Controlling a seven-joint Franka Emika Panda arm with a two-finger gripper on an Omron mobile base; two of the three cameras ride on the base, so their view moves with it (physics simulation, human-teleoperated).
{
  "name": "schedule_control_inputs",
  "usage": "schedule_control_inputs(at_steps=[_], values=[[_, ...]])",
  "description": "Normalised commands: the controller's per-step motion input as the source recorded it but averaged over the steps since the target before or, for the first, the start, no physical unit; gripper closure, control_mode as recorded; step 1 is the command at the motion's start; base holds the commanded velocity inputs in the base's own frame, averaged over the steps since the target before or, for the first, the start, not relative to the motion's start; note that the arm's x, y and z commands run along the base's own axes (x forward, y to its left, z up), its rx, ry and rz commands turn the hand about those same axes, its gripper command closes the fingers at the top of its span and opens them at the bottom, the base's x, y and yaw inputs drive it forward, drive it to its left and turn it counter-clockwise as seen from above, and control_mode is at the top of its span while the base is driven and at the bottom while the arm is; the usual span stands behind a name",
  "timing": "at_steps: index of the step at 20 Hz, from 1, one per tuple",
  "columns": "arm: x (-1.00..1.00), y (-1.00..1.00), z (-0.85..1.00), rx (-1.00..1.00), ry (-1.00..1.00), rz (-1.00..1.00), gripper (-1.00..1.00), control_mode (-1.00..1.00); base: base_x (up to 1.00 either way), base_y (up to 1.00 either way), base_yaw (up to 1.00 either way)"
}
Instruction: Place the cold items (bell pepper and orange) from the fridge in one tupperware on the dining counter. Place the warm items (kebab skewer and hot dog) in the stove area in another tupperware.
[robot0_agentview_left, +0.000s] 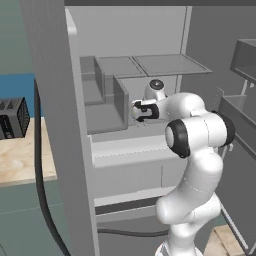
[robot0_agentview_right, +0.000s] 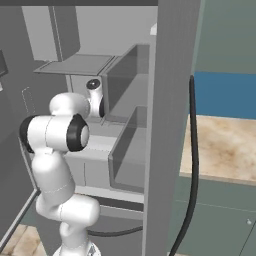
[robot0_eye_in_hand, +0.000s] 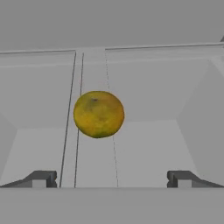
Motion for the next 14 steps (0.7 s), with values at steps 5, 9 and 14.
schedule_control_inputs(at_steps=[5, 9, 14], values=[[0.17, 0.05, -0.28, 0.0, 0.04, 0.0, -1.0, -1.0, 0.0, 0.0, 0.0], [0.44, 0.01, -0.22, 0.0, 0.01, 0.0, -1.0, -1.0, 0.0, 0.0, 0.0], [0.37, 0.04, -0.13, 0.0, 0.02, 0.0, -1.0, -1.0, 0.0, 0.0, 0.0]])
